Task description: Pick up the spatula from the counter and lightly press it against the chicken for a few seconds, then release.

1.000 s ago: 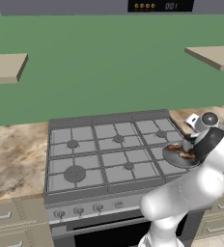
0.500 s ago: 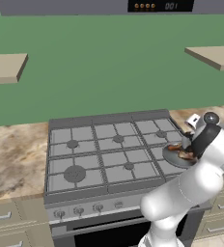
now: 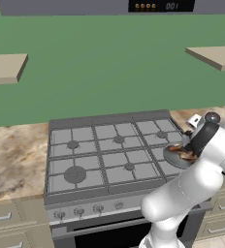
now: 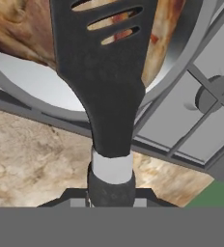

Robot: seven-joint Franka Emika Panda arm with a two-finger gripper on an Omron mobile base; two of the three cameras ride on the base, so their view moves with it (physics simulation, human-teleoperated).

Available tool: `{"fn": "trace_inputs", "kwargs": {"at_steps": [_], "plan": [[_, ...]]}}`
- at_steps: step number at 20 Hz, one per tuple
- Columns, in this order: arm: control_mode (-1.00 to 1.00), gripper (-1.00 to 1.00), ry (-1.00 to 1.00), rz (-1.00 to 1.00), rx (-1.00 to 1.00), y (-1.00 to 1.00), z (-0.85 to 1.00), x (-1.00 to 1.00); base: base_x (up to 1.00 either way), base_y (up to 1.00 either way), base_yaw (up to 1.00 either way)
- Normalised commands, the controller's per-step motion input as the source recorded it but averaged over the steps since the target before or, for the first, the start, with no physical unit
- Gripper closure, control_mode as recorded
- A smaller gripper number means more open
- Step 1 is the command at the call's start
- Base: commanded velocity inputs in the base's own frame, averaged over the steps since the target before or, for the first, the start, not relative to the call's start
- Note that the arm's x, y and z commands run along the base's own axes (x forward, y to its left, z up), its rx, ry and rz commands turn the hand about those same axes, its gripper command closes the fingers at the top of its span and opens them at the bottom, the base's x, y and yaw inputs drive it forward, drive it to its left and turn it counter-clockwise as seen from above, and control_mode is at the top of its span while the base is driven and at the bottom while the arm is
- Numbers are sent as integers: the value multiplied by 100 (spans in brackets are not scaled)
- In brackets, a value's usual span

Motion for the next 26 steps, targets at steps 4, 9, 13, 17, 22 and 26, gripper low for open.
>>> {"fn": "trace_inputs", "kwargs": {"at_steps": [4, 9, 13, 17, 22, 26], "plan": [[-100, 100, 0, 0, -1, 0, -16, -3, 0, 0, 0], [-100, 100, 0, 0, 0, 0, -18, -5, 0, 0, 0], [-100, 100, 0, 0, -1, 0, -19, -6, 0, 0, 0], [-100, 100, 0, 0, 0, 0, -19, -6, 0, 0, 0], [-100, 100, 0, 0, -1, 0, -19, -9, 0, 0, 0], [-100, 100, 0, 0, -1, 0, -20, -9, 0, 0, 0]]}}
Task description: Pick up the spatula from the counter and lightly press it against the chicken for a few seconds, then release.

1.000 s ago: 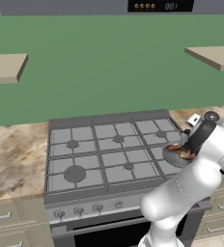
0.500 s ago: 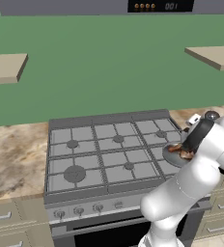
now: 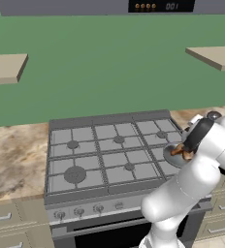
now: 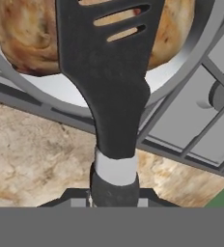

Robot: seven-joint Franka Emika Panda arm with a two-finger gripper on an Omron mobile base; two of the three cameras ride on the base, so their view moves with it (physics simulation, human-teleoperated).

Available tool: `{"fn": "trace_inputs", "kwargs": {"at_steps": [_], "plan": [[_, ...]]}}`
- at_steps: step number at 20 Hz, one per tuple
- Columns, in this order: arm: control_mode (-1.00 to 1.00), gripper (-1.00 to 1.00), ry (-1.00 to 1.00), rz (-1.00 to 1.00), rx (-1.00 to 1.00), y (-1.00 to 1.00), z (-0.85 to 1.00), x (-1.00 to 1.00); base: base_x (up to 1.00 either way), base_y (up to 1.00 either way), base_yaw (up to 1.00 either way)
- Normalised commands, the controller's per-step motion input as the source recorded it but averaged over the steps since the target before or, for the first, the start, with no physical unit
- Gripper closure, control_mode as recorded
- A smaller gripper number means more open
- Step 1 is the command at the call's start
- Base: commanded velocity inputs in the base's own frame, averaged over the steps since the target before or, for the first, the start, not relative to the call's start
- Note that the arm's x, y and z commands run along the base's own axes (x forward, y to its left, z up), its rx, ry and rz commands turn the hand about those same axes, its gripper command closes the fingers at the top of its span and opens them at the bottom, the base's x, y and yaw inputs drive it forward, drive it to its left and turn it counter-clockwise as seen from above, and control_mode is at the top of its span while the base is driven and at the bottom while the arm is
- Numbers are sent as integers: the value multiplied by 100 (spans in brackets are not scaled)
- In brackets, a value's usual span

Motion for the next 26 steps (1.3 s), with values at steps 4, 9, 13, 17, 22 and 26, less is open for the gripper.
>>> {"fn": "trace_inputs", "kwargs": {"at_steps": [4, 9, 13, 17, 22, 26], "plan": [[-100, 100, 0, 0, -1, 0, -21, -9, 0, 0, 0], [-100, 100, 0, 0, -1, 0, -21, -10, 0, 0, 0], [-100, 100, 0, 0, -1, 0, -24, -13, 0, 0, 0], [-100, 100, 0, 0, -1, 0, -27, -14, 0, 0, 0], [-100, 100, 0, 0, -1, 0, -23, -13, 0, 0, 0], [-100, 100, -4, 1, 0, -7, 14, -16, 0, 0, 0]]}}
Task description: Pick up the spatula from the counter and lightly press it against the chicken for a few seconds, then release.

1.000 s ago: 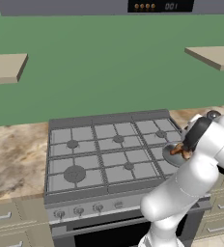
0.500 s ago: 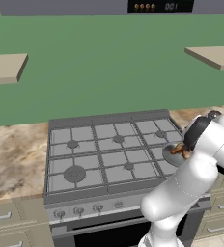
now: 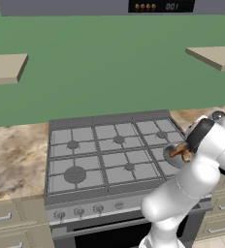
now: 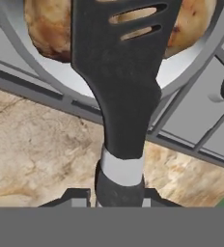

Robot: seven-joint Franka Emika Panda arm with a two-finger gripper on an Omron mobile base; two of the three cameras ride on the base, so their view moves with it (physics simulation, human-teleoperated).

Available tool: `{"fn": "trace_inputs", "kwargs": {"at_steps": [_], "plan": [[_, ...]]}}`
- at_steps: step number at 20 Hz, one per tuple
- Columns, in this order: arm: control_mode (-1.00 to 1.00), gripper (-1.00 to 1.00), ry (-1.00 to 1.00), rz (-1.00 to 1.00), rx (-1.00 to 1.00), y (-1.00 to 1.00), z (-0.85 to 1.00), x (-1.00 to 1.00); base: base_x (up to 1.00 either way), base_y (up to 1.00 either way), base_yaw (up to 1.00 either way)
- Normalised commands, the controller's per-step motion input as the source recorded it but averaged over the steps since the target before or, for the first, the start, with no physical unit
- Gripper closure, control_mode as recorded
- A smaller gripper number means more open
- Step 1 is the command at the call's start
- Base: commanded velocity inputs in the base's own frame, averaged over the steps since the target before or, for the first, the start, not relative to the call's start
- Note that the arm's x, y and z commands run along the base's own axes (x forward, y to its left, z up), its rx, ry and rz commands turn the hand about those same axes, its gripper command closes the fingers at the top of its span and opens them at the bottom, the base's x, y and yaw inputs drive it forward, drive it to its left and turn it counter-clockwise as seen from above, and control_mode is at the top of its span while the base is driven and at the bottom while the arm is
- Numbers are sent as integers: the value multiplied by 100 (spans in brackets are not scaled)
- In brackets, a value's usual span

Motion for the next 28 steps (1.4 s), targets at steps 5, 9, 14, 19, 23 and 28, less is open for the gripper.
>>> {"fn": "trace_inputs", "kwargs": {"at_steps": [5, 9, 14, 19, 23, 28], "plan": [[-100, 100, -14, 6, 1, -11, 77, -25, 0, 0, 0], [-100, 100, -11, 8, 2, 0, 100, -32, 0, 0, 0], [-100, 100, -2, 7, 0, 14, 100, -29, 0, 0, 0], [-100, 100, 9, 8, 0, 37, 90, -36, 0, 0, 0], [-100, 100, 1, 9, -3, 50, 45, -74, 0, 0, 0], [-100, 100, 0, 6, -4, 70, 25, -85, 0, 0, 0]]}}
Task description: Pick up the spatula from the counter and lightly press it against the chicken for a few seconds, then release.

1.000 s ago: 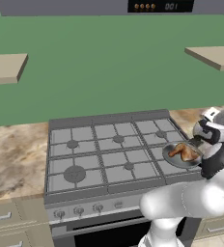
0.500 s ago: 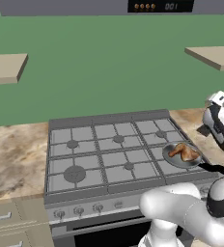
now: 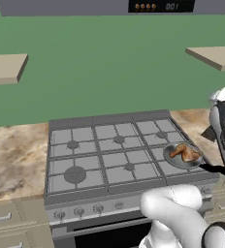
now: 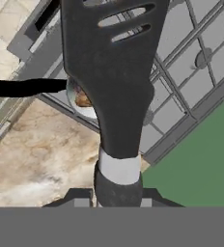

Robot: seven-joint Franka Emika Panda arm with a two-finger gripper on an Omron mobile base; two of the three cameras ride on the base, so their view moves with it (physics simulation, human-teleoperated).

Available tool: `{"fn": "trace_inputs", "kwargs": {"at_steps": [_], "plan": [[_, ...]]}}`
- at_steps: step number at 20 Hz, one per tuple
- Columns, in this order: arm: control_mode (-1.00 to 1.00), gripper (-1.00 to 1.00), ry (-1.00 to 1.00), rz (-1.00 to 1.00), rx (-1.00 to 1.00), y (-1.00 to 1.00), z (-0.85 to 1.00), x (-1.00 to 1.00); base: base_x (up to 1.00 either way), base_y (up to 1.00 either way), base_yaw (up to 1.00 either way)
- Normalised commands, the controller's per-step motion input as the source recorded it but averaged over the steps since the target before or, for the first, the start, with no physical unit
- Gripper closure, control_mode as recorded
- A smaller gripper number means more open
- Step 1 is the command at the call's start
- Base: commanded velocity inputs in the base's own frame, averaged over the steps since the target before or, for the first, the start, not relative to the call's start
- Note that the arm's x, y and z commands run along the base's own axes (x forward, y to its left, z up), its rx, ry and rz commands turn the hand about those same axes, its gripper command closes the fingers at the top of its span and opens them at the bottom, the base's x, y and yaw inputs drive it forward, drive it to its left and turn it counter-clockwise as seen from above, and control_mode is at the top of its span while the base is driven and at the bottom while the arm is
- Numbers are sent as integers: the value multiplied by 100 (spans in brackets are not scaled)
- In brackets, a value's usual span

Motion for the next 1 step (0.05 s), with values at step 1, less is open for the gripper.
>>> {"fn": "trace_inputs", "kwargs": {"at_steps": [1], "plan": [[-100, 100, 0, 5, -7, 87, 10, -83, 0, 0, 0]]}}
